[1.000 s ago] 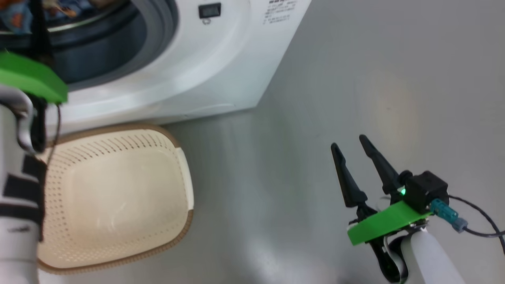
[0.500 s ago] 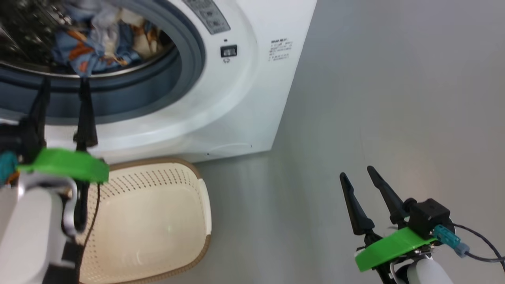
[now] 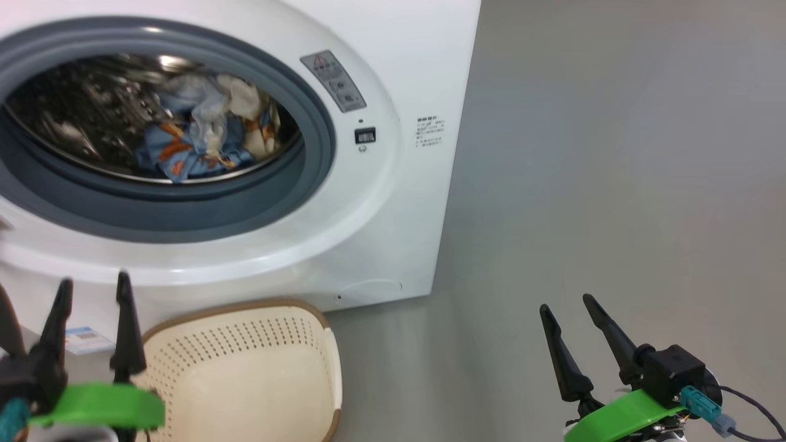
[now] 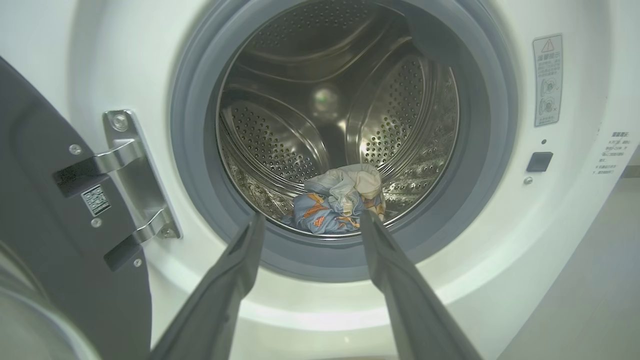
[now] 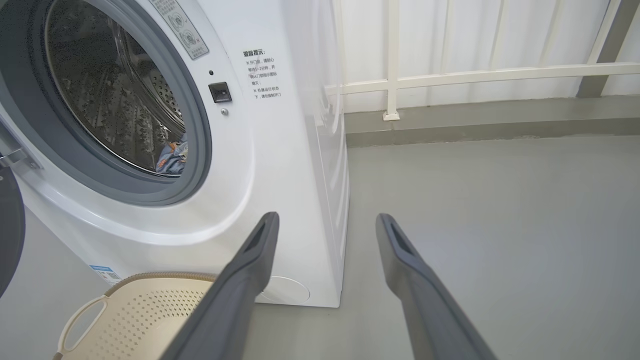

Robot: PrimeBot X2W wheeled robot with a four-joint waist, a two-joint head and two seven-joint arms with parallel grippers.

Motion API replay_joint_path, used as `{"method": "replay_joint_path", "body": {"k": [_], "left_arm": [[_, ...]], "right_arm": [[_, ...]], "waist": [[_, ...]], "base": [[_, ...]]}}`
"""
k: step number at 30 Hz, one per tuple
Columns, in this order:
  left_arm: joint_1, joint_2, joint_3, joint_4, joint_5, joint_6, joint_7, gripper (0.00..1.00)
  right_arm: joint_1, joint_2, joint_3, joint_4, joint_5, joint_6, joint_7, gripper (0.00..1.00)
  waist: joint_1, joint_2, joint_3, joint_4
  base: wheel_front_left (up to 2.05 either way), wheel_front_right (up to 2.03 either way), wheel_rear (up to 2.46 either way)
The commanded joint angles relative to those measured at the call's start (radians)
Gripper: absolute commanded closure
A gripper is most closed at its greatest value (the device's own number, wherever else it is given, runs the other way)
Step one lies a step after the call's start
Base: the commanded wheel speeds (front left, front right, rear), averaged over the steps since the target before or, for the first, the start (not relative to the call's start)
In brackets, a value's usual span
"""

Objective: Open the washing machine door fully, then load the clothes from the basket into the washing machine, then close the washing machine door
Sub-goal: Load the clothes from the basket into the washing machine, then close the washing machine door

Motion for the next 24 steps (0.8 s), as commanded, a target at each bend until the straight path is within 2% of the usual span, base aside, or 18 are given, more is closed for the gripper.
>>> {"method": "replay_joint_path", "body": {"k": [1,8,11,15,24], "left_arm": [[0.015,0.029,0.046,-0.04,-0.002,0.014,-0.001,0.0],[0.167,-0.007,0.065,-0.099,-0.002,0.062,-0.017,0.0],[0.23,-0.002,0.066,-0.119,0.019,0.076,-0.023,0.0],[0.303,-0.015,0.063,-0.143,0.016,0.076,-0.029,0.0],[0.361,-0.056,0.056,-0.155,0.015,0.07,-0.041,0.0]], "right_arm": [[0.006,0.001,0.023,-0.027,-0.007,0.001,-0.012,0.0],[0.036,0.001,0.012,-0.045,-0.02,0.001,-0.012,0.0],[0.043,0.001,-0.003,-0.056,-0.02,0.001,-0.012,0.0],[0.061,0.001,-0.019,-0.064,-0.031,0.001,-0.012,0.0],[0.071,0.001,-0.029,-0.073,-0.042,0.001,-0.012,0.0]], "waist": [[0.0,0.0,-0.05,0.005],[0.0,0.0,-0.09,0.013],[0.0,0.0,-0.1,0.013],[0.0,0.0,-0.111,0.019],[0.0,0.0,-0.119,0.037]], "base": [[0.0,0.0,0.0],[0.0,0.0,0.0],[0.0,0.0,0.0],[0.0,0.0,0.0],[0.0,0.0,0.0]]}}
